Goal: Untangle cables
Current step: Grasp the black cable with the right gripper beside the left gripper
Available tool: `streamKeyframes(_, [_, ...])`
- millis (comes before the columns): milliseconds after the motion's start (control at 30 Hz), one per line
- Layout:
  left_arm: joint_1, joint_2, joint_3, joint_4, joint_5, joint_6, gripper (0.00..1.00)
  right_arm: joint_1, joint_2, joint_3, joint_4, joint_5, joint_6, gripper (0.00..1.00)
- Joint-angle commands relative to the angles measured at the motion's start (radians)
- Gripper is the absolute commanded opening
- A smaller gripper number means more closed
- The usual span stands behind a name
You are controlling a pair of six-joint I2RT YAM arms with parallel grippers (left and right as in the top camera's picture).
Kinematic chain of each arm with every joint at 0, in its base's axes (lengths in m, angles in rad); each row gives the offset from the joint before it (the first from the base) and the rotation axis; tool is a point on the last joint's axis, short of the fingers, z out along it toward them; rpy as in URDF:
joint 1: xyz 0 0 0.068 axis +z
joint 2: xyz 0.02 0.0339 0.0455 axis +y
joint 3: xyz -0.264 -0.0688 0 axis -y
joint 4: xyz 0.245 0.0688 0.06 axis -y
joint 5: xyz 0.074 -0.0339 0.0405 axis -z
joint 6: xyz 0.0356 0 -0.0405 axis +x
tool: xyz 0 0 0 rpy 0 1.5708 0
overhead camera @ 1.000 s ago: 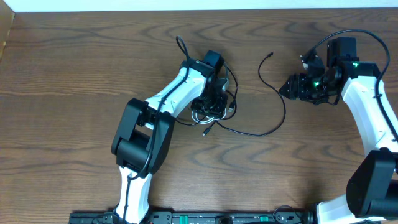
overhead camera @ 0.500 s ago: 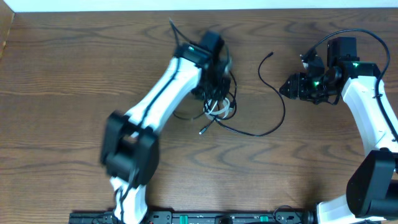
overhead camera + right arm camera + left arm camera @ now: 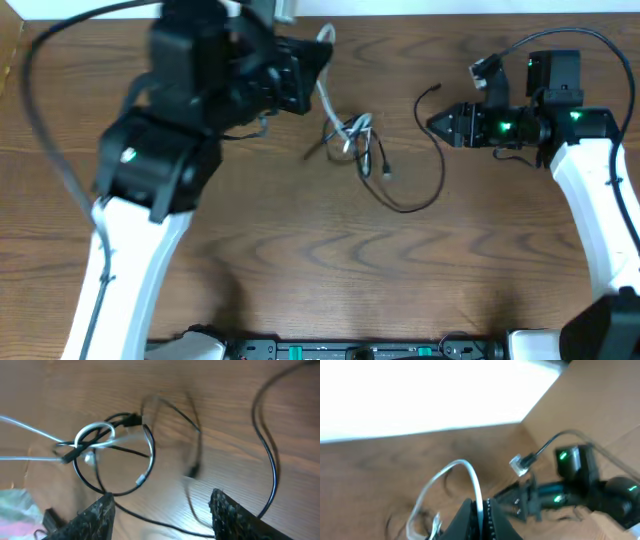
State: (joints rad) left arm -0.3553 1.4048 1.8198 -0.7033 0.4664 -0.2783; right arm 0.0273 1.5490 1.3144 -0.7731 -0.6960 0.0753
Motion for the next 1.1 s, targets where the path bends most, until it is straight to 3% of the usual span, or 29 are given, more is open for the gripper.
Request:
streamKeyframes(0, [0.028,-0.065,0.004,0.029,0.022,-0.065,0.07,0.047,-0.008,0.018,0.011,-0.045,0.025,0.57])
streamKeyframes(467, [0.072,-0.116,0.004,0.062,0.024,-0.145,0.07,0.237,0.026,0.018,0.122,-0.029,0.070,0.55])
streamKeyframes(900, [0.382,-0.113,0.004,0.061,0.208,-0.387,0.07,0.388,0.283,0.018,0.161,0.039,0.065,0.56])
streamKeyframes(1067, [0.433,-0.097,0.004,0.035,0.284,-0.389,0.07,0.418,0.370,0.018,0.149,0.097,0.039,0.56])
